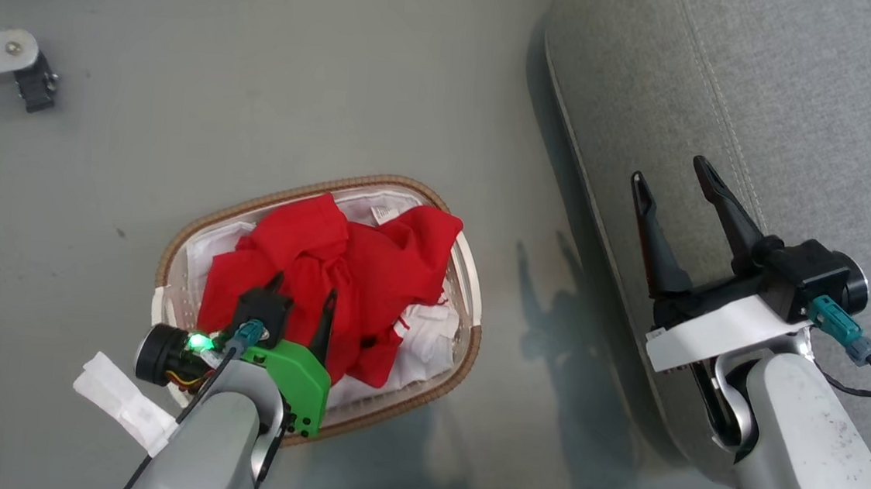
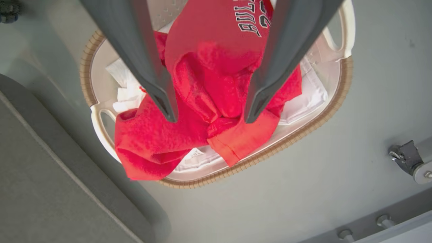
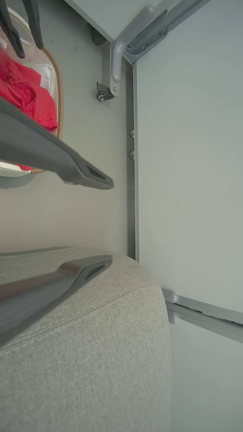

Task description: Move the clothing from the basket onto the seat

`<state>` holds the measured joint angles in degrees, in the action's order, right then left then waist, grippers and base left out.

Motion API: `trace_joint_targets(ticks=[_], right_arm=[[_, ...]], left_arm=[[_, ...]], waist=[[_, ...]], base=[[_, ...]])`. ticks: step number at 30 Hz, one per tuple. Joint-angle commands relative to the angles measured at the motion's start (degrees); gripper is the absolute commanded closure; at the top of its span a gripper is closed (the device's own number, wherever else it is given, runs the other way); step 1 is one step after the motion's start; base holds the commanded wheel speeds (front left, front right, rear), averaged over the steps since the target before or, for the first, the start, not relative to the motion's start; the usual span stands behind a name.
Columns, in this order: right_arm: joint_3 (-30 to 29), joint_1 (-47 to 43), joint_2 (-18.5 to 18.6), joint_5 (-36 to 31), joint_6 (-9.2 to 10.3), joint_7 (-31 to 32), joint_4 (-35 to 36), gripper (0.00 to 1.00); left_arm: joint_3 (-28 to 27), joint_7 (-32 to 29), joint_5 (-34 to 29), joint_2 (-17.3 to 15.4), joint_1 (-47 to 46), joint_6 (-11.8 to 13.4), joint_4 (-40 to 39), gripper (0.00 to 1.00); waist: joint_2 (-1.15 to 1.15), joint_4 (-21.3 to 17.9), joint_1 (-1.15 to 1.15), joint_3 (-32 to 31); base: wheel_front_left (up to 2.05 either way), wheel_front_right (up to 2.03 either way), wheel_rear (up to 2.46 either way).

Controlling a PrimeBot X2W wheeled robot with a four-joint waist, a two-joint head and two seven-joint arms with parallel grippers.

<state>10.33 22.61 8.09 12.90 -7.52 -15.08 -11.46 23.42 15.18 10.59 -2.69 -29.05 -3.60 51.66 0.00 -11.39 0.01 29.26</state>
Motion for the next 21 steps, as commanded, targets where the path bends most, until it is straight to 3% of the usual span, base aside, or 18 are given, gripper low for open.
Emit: trace_joint_targets(ticks=[1,16,21], right_arm=[[0.47,0.93,0.25,0.28,0.06,-0.14,0.38,0.0],[1.19,3.82,1.18,0.91,0.06,-0.14,1.8,0.0],[1.17,4.05,1.02,0.79,0.06,-0.14,2.06,0.0]], left_arm=[[0.76,-0.03,0.16,-0.36,-1.74,-0.46,1.62,0.0],[8.16,-0.1,2.04,-0.37,-10.17,0.26,16.94,0.0],[9.55,-0.26,3.4,-0.36,-11.46,1.69,18.87,0.0]], waist=[[0.0,-3.54,-0.01,5.18],[0.0,-4.45,-0.01,13.14],[0.0,-4.33,-0.01,14.08]], base=[[0.0,0.0,0.0],[0.0,0.0,0.0],[0.0,0.0,0.0]])
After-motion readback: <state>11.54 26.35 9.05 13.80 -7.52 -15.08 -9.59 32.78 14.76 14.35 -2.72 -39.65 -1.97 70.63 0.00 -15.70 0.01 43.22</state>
